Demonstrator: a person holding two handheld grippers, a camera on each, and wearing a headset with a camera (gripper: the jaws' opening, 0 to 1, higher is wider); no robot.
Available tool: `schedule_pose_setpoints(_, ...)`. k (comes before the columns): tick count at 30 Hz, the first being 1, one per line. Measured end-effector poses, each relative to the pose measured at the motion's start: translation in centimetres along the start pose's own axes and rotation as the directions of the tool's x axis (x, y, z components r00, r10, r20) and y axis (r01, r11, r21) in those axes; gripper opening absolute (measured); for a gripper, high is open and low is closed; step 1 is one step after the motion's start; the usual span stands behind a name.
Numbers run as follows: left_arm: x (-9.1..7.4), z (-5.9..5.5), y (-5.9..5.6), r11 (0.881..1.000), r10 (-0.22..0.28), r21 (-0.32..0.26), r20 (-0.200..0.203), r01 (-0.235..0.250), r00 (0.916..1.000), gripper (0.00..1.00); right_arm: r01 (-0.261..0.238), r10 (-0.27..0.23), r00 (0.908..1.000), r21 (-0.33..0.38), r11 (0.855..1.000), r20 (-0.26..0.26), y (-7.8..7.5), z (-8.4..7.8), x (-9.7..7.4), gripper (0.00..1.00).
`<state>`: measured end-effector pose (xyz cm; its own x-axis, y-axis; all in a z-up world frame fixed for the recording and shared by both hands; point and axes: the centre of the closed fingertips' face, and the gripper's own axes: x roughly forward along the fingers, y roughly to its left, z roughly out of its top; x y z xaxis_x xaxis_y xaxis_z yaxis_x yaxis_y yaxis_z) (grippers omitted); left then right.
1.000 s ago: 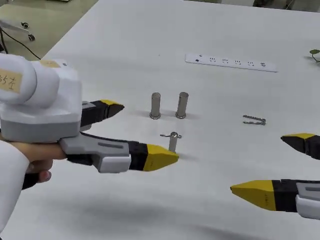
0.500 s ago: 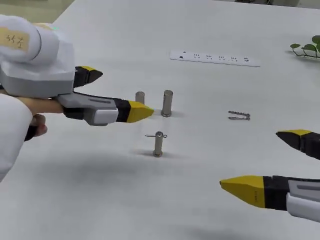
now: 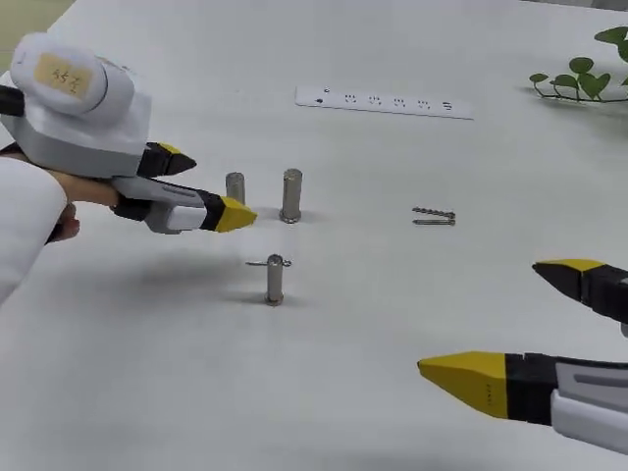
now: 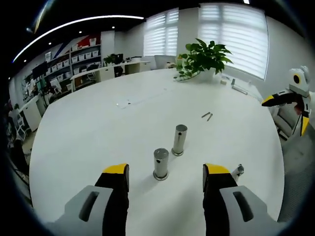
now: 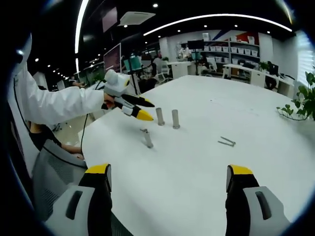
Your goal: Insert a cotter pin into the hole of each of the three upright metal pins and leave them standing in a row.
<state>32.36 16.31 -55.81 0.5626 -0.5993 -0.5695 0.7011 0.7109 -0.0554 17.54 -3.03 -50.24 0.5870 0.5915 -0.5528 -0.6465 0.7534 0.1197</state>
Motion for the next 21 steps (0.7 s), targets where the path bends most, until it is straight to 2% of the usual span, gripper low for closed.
schedule_pose_setpoints(3,0.7,-0.5,0.4,1.0,0.017,-0.003,-0.016,-0.017,0.9997,0.49,0.019,-0.02,0.9996,-0.021,1.0,-0.022,-0.5,-0.4,-0.1,0.96)
schedule_pose_setpoints(7,1.5,-0.6,0.2,0.999,-0.006,-0.036,-0.018,0.006,0.9998,0.4,0.025,-0.026,0.9993,-0.015,1.0,-0.026,-0.8,-0.5,-0.3,0.95)
schedule_pose_setpoints(9,1.8,-0.3,0.5,1.0,0.004,-0.031,0.0,-0.004,1.0,0.36,0.033,-0.033,0.9989,-0.018,0.999,-0.032,-1.0,-0.7,-0.4,0.95)
schedule_pose_setpoints(15,2.6,0.1,0.6,1.0,0.006,-0.019,0.014,-0.006,0.9999,0.25,0.035,-0.035,0.9987,-0.017,0.999,-0.037,-1.1,-0.9,-0.6,0.95)
schedule_pose_setpoints(18,2.6,-0.3,1.4,0.996,0.051,0.075,-0.012,-0.05,0.9986,0.14,0.033,-0.033,0.9988,-0.023,0.999,-0.036,-1.0,-0.9,-0.6,0.95)
schedule_pose_setpoints(20,2.6,-0.4,1.1,0.997,0.037,0.062,-0.011,-0.036,0.9993,0.12,0.032,-0.033,0.9989,-0.024,0.999,-0.035,-1.0,-0.8,-0.7,0.95)
schedule_pose_setpoints(21,2.6,-0.4,1.2,0.997,0.035,0.074,-0.013,-0.034,0.9993,0.11,0.033,-0.034,0.9988,-0.023,0.999,-0.034,-1.0,-0.8,-0.7,0.95)
